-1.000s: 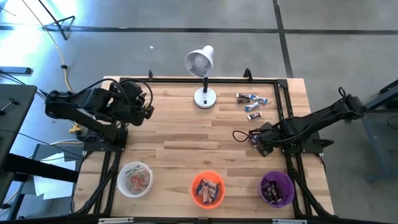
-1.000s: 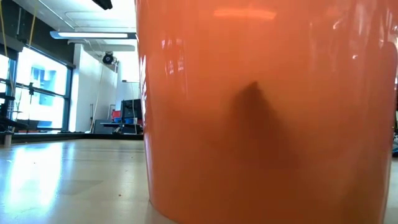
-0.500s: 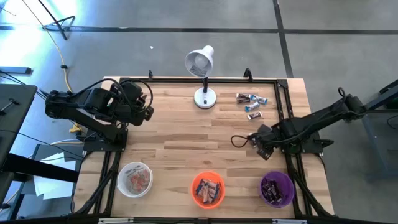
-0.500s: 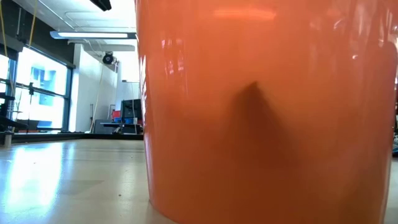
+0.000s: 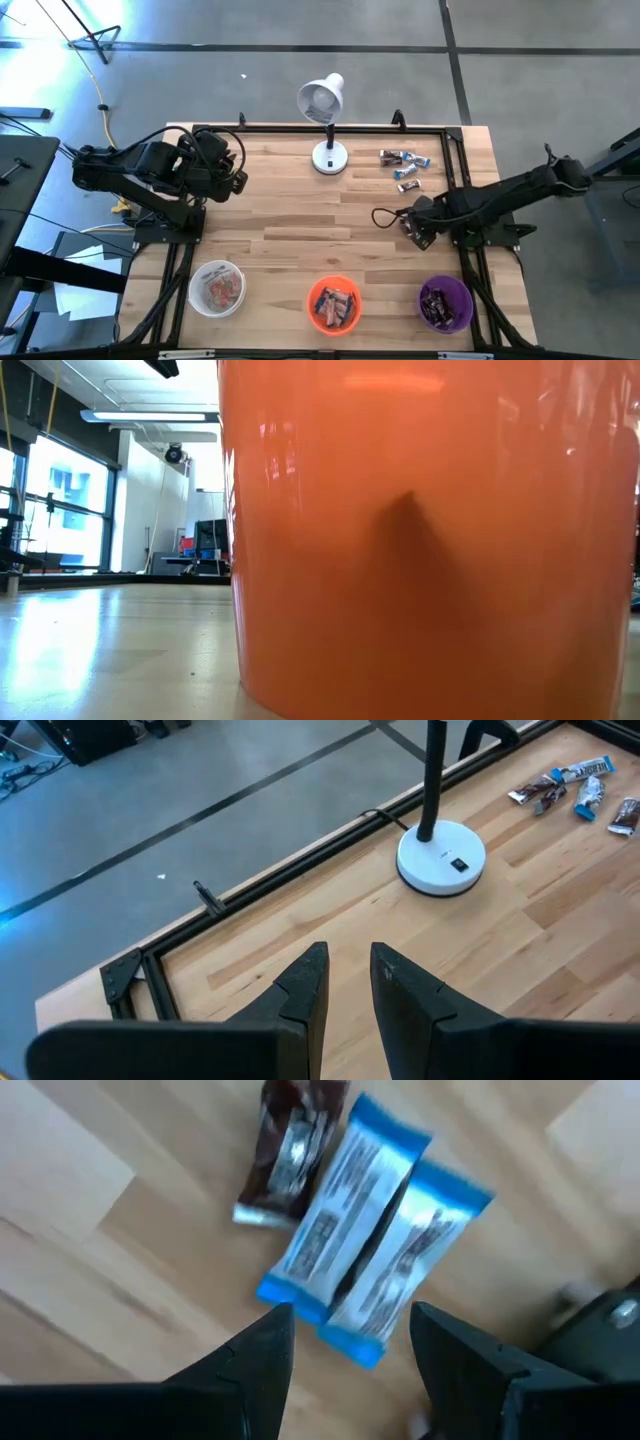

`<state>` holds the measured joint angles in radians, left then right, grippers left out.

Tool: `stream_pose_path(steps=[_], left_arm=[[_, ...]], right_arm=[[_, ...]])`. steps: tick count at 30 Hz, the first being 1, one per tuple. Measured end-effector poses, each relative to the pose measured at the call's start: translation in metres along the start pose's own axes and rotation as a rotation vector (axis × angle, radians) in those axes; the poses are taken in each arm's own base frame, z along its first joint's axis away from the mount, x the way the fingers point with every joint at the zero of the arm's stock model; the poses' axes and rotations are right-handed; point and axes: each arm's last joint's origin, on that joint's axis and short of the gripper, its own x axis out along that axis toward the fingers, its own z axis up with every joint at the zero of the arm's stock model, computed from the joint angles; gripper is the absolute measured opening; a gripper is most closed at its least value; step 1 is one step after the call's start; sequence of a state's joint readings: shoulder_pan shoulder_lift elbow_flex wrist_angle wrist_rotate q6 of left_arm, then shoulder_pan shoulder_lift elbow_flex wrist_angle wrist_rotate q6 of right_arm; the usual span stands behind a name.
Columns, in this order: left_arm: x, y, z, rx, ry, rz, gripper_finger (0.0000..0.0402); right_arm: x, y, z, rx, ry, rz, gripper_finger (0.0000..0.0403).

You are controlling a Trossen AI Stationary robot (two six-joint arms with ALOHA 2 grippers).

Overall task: Organize candy in baskets
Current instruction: Put the white chocolate bar into the orange bucket

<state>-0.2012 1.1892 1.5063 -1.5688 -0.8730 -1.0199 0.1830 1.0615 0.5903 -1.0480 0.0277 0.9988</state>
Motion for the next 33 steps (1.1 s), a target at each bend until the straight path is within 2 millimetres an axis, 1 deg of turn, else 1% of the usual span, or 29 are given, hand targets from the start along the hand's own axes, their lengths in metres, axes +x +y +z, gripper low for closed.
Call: stream_pose_path(steps=[4, 10, 16, 20, 26, 33], left_arm=[[0.000, 0.000, 0.000, 0.000, 0.000, 0.000, 0.0064], [0.000, 0.000, 0.000, 0.000, 0.000, 0.000, 0.0064], [0.000, 0.000, 0.000, 0.001, 0.004, -0.002, 0.0064], [0.000, 0.000, 0.000, 0.001, 0.006, -0.004, 0.0064], [0.000, 0.000, 0.000, 0.003, 0.008, -0.004, 0.0064], [0.000, 0.000, 0.000, 0.041, 0.007, -0.003, 0.0064]], right_arm=[[0.000, -0.005, 0.005, -0.039, -0.022, -0.031, 0.0196], [0.000, -0.012, 0.012, -0.030, 0.000, -0.040, 0.0196], [0.003, -0.015, 0.018, 0.020, 0.014, -0.055, 0.0196], [0.011, -0.014, 0.021, 0.056, 0.074, -0.084, 0.0196], [0.027, -0.008, 0.027, 0.029, 0.150, -0.154, 0.0196], [0.046, 0.005, 0.040, 0.018, 0.188, -0.065, 0.0196]])
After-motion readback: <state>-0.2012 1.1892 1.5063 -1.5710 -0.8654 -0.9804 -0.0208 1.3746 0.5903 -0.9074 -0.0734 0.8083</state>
